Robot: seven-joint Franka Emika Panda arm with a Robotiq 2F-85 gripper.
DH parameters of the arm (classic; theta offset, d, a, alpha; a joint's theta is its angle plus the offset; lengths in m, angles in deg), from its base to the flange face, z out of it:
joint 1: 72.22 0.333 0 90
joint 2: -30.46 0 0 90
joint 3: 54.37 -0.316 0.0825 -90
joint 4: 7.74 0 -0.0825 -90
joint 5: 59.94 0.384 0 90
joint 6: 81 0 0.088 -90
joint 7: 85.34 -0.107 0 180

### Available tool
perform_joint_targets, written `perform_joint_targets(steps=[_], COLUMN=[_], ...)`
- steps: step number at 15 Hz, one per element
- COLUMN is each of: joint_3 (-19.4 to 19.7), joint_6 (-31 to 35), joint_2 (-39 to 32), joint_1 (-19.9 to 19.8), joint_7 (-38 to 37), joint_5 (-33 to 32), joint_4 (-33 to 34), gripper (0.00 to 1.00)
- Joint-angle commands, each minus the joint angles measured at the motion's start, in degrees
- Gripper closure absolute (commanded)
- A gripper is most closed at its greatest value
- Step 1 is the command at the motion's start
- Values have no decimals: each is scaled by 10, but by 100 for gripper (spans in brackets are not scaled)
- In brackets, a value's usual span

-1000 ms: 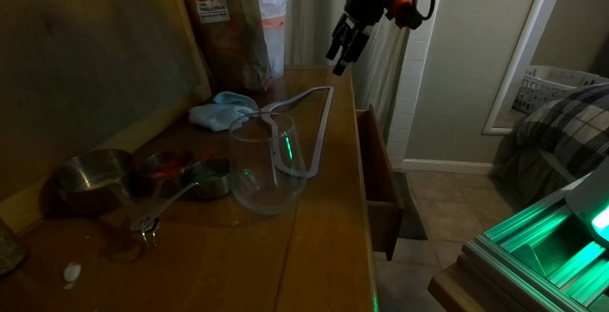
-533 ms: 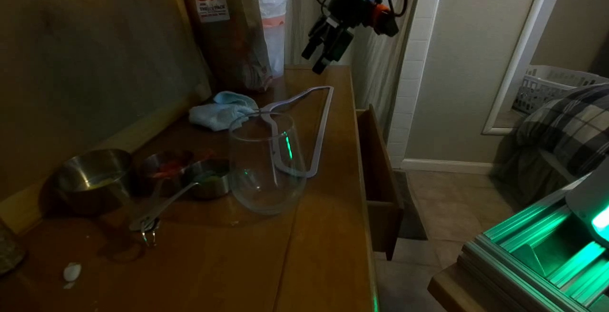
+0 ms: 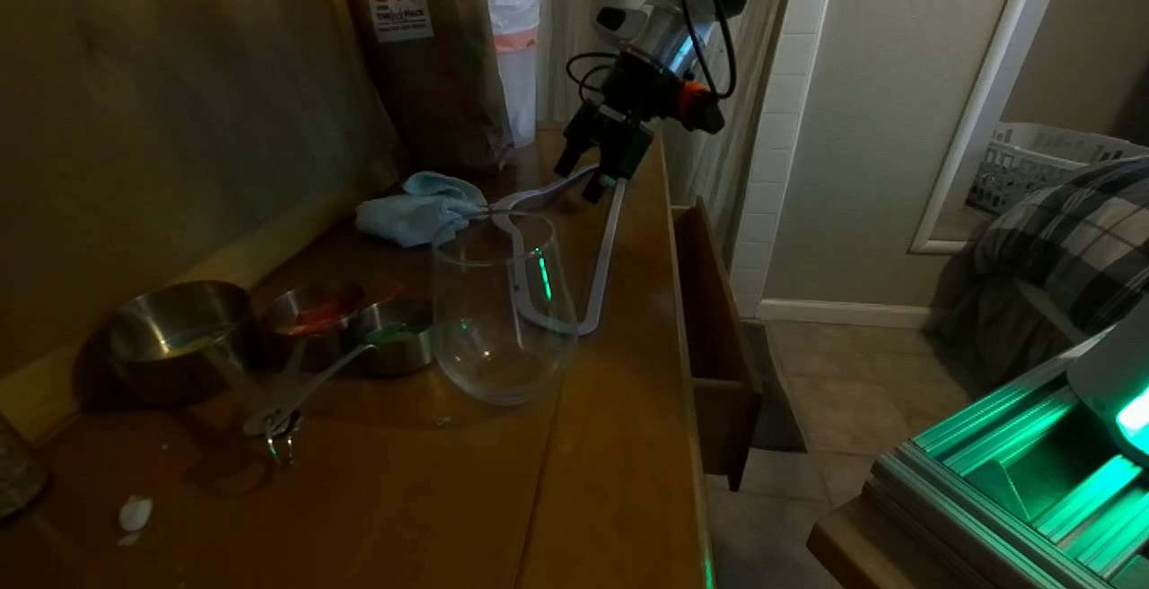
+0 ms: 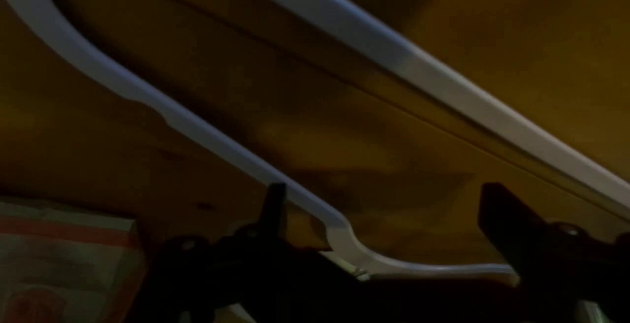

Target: Open the topmost drawer on the right then place the hanger inside the drawer.

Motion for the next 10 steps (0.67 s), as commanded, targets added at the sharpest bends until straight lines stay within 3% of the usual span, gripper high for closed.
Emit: perform_joint_targets(steps=[1, 10], joint_3=[-36, -74], joint_6=[-12, -24], joint_2=[-34, -56], joint_1=[-39, -74], joint_7=[30, 85], joint_5=[10, 54], joint_4=[35, 75], gripper=[0, 0])
